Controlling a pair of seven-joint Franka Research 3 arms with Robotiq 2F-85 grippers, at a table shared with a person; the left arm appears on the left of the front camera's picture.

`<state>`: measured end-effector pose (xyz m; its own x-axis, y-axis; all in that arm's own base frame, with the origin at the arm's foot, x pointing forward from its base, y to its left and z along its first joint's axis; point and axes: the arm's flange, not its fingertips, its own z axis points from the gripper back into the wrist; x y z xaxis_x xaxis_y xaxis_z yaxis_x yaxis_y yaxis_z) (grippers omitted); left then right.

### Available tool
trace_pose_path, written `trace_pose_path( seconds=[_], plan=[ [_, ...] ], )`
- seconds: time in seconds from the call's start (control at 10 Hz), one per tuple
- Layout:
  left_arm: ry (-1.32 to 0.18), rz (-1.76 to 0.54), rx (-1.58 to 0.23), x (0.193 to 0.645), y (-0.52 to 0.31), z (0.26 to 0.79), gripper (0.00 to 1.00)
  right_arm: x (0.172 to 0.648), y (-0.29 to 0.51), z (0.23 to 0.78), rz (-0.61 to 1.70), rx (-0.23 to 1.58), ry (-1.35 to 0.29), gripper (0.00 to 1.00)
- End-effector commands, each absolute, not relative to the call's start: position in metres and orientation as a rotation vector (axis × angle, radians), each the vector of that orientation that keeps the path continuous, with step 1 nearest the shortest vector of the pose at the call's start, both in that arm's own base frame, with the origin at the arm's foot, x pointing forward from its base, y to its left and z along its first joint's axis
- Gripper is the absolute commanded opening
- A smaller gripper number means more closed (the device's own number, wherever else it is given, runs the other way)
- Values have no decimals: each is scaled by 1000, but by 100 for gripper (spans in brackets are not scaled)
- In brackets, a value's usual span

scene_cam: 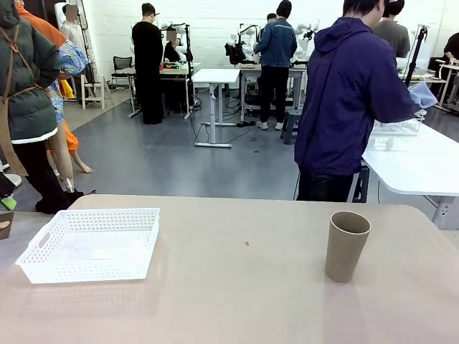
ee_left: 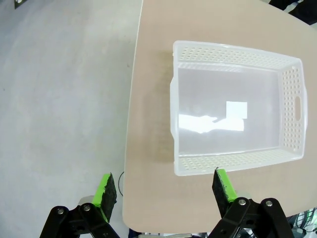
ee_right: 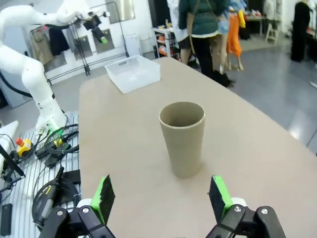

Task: Clean and organize the cups into the basket.
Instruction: Pick up the Organizing basket and move it to the center of the table, then pick up the Reusable plastic cup from the right side of the table and place it inside the Organizing basket.

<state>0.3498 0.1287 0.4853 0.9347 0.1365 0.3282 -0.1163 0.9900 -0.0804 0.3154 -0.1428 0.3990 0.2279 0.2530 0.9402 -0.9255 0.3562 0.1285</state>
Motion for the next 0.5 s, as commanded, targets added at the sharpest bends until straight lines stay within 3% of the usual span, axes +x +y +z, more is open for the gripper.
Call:
trace_pose_path(
  seconds=[0.0, 0.4],
  plan=[
    [-343, 143, -65, 362, 112, 484, 100, 324, -127, 369, 1045, 865, -1059, 100],
    [-287, 163, -21, 396, 79, 472, 100, 345, -103, 334, 1092, 872, -982, 100]
  ],
)
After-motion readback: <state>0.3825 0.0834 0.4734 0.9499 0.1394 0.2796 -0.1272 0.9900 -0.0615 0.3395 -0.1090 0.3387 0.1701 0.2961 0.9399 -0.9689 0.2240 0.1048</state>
